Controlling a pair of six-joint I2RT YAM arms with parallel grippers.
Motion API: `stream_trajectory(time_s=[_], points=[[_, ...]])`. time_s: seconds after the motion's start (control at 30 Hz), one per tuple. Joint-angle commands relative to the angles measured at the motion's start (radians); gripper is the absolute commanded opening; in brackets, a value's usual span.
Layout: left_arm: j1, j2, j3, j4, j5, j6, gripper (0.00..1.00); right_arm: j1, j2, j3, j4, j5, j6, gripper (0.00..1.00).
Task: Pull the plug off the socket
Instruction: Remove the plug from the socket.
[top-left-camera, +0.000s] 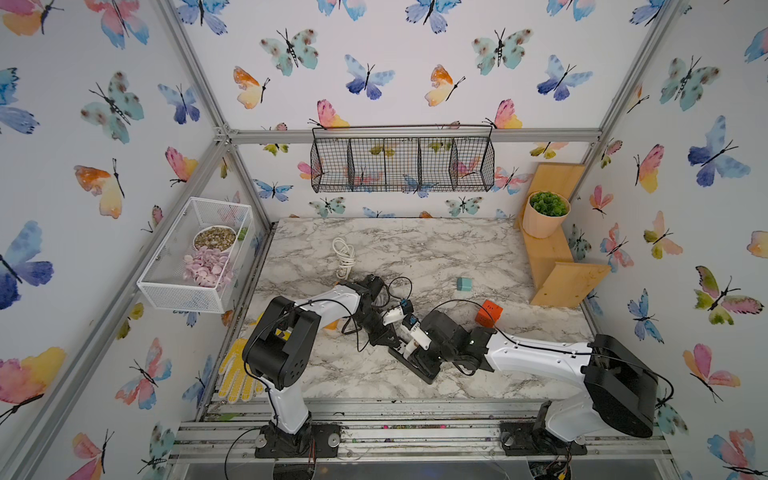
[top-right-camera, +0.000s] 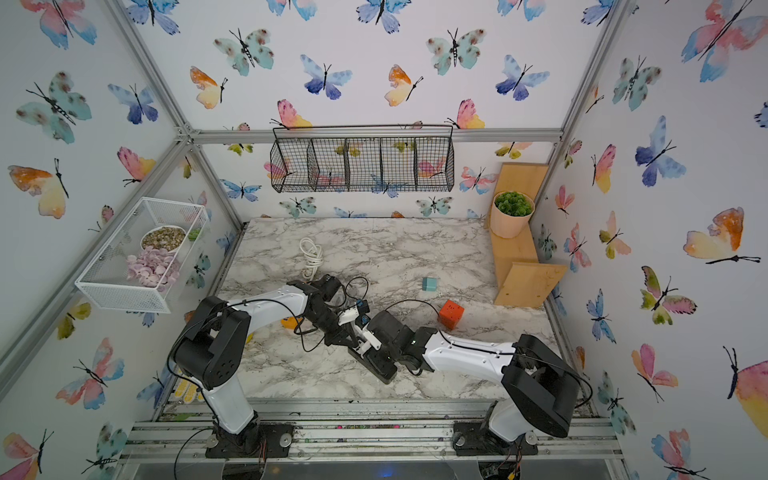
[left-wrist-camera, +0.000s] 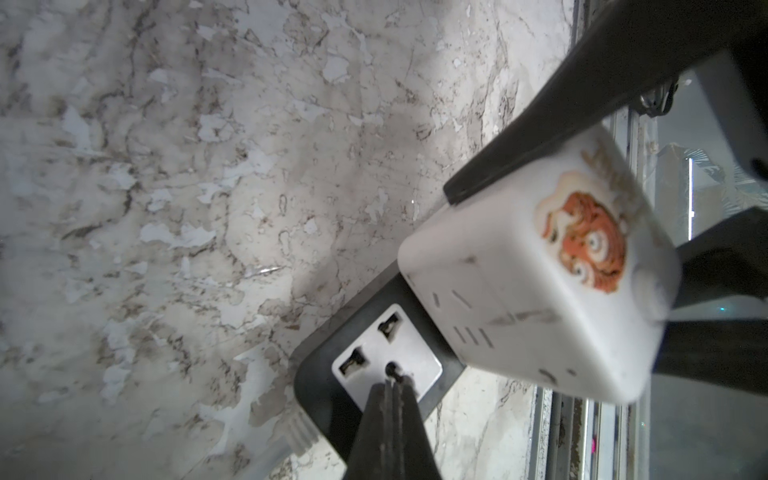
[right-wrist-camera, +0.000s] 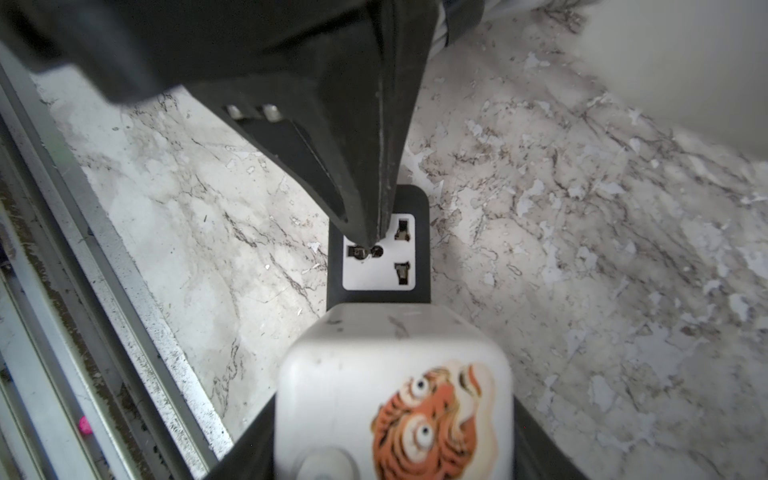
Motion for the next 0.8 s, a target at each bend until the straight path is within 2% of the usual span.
stream_trajectory(time_s=[0.0, 0.3, 0.77], points=[[-0.017, 0.052, -0.007, -0.064, -0.088, -0.015, 0.00, 0.006, -0.001, -0.013, 0.053, 0.022, 0.033, 0.01], [-0.066, 0.079, -0.058, -0.021, -0.247, -0.032, 0.00, 0.006, -0.062, -0.011, 0.053, 0.100, 0.061, 0.01], [-0.098, 0.114, -0.098, 0.038, -0.357, -0.065, 0.00, 0.022, -0.133, 0.025, 0.033, 0.179, 0.060, 0.01]])
